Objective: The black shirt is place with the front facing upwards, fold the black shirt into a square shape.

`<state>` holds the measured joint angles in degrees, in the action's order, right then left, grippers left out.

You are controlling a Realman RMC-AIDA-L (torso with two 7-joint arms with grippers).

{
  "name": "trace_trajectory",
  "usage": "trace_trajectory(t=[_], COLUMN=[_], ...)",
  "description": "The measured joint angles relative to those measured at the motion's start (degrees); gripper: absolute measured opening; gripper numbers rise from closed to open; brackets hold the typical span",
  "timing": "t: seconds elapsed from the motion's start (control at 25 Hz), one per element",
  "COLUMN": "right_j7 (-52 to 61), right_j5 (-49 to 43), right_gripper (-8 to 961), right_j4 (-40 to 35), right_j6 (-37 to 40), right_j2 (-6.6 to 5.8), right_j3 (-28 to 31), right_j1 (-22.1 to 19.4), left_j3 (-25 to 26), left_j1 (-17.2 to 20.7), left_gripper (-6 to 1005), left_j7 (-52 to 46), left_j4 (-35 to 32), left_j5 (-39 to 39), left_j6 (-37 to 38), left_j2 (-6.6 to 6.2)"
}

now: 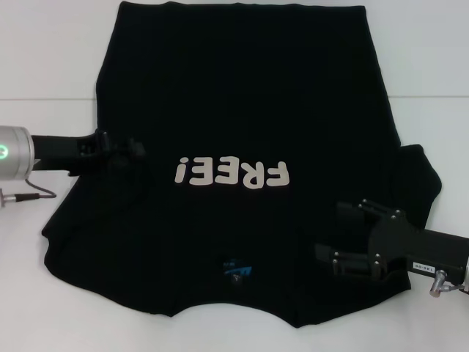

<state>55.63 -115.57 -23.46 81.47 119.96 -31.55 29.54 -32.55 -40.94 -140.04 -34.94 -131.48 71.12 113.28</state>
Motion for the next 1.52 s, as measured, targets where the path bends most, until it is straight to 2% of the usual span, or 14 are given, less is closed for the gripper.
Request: trace_trajectory(t=[0.08, 0.2, 0.32, 0.4, 0.52, 0.68, 0.76, 0.8, 0.88, 1.0, 1.28, 1.4, 1.52], right_j7=[-0.01, -0.19, -0.33, -0.06, 2.39, 10.28, 16.08, 19.42, 28.34, 43.54, 76.28, 86.46, 91.28], right_j5=[0.0, 0.0, 0.0, 0.0, 0.04, 0.08, 0.06, -0.09, -1.08, -4.76, -20.3, -28.12, -34.91], right_gripper=[945, 945, 945, 945, 945, 944, 944, 944, 944, 944, 944, 944, 944], right_j4=[0.0, 0.04, 0.41, 0.51, 0.53, -1.25, -3.62, -5.19, -9.47, -15.14, -24.34, -26.97, -28.14], right_j6=[-0.01, -0.07, -0.38, -0.97, -2.97, -4.73, -4.85, -4.86, -4.86, -4.42, 1.97, 5.67, 6.34], right_j2=[0.0, 0.0, 0.0, 0.0, -0.02, -0.52, -0.92, -1.07, -1.62, -3.08, -8.3, -9.18, -8.98], right_j3=[0.0, 0.03, 0.25, 0.63, 2.15, 3.86, 4.05, 4.02, 3.75, 3.51, 3.49, 3.56, 3.47], right_j1=[-0.01, -0.06, -0.08, -0.09, -0.09, -0.17, -0.42, -0.62, -1.08, -1.44, 1.43, 3.95, 6.9], left_j3=[0.08, 0.22, 0.33, 0.34, 0.54, 0.78, 0.76, 0.67, 0.61, -0.15, -0.55, -0.58, -0.59], left_j1=[0.77, 2.26, 3.6, 4.47, 5.7, 8.82, 9.38, 10.99, 11.92, 12.85, 13.48, 13.63, 13.71], left_gripper=[274, 389, 504, 747, 769, 791, 788, 787, 786, 787, 788, 789, 789], left_j7=[0.74, 1.42, 8.06, 17.66, 29.3, 48.2, 51.87, 63.03, 68.16, 70.25, 71.0, 70.92, 70.88], left_j4=[1.59, 2.35, 2.21, 2.11, 1.81, 1.12, 1.12, 1.07, 0.61, -0.52, -0.57, -0.62, -0.51], left_j5=[2.69, 4.57, 5.71, 7.2, 8.81, 13.13, 14.0, 15.78, 16.09, 15.72, 15.64, 15.64, 15.65], left_j6=[-0.07, -0.47, 1.19, 4.98, 9.49, 16.14, 17.48, 21.6, 23.48, 23.69, 22.59, 22.11, 21.99], left_j2=[-0.29, -0.57, -0.66, -0.4, 0.38, 2.29, 2.65, 3.92, 4.96, 6.04, 6.12, 5.89, 5.82])
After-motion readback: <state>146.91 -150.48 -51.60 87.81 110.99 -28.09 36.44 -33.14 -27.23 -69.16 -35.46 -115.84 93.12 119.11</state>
